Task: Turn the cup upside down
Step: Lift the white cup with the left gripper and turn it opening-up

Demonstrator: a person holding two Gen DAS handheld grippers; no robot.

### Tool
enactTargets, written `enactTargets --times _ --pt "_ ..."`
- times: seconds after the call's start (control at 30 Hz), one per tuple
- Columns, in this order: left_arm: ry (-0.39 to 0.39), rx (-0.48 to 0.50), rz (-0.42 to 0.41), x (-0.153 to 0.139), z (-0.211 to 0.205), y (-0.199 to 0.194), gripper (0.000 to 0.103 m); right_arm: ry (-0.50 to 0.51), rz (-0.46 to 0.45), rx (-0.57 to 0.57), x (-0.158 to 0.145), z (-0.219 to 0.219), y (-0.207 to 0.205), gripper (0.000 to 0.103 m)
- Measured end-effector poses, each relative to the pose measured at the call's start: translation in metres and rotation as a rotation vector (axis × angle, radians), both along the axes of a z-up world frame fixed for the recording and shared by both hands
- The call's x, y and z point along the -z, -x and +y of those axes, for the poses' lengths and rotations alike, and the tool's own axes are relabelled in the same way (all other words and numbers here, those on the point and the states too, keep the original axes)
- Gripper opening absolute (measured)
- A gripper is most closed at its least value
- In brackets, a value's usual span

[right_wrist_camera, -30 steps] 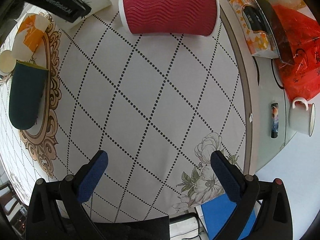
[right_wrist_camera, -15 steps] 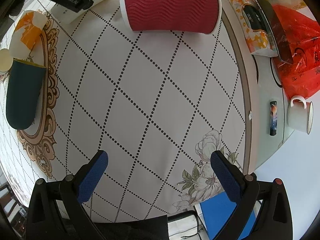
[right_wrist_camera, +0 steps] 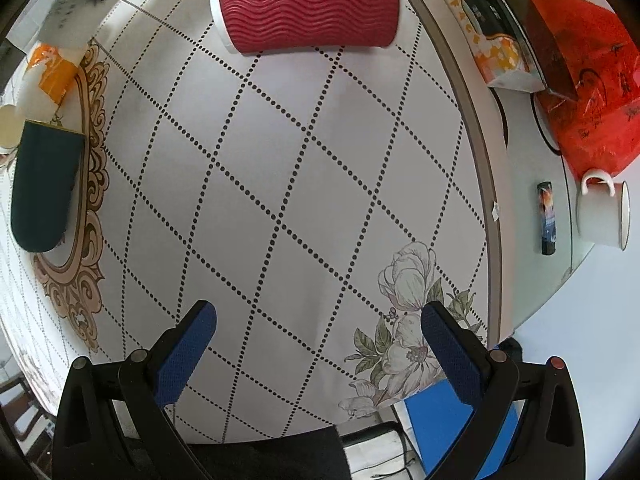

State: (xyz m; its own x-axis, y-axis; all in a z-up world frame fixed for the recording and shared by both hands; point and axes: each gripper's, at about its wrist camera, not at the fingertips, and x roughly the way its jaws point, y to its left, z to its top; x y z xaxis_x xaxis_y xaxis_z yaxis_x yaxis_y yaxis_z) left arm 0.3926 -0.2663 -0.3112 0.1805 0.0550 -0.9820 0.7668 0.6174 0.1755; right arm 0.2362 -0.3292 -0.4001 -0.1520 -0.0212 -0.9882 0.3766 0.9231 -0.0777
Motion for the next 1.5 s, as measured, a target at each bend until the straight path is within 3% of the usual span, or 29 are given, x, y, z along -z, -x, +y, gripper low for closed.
enactTargets --times 0.2,0.33,0.8,1.07,1.23,1.5 --pt "0.039 -0.129 0.057 -0.029 0.02 0.044 0.058 -0.048 -0.033 -0.034 -0.008 -0.007 0.021 0.103" --pt "0.055 -0.233 0.117 -0.03 0.036 0.071 0.058 -0.063 -0.054 -0.081 -0.014 -0.012 0.036 0.103" --pt "0.127 -0.649 0.406 0.029 0.087 0.177 0.058 -0.106 -0.067 -0.258 -0.014 -0.024 0.098 0.103" --pt "0.162 -0.793 0.454 0.056 0.09 0.195 0.058 -0.106 -0.027 -0.348 0.003 -0.02 0.116 0.103" --pt "0.178 -0.833 0.474 0.07 0.081 0.193 0.058 -0.102 -0.01 -0.355 0.009 -0.018 0.125 0.103" --pt "0.17 -0.804 0.494 0.088 0.061 0.193 0.059 -0.076 0.004 -0.323 0.019 -0.036 0.127 0.103"
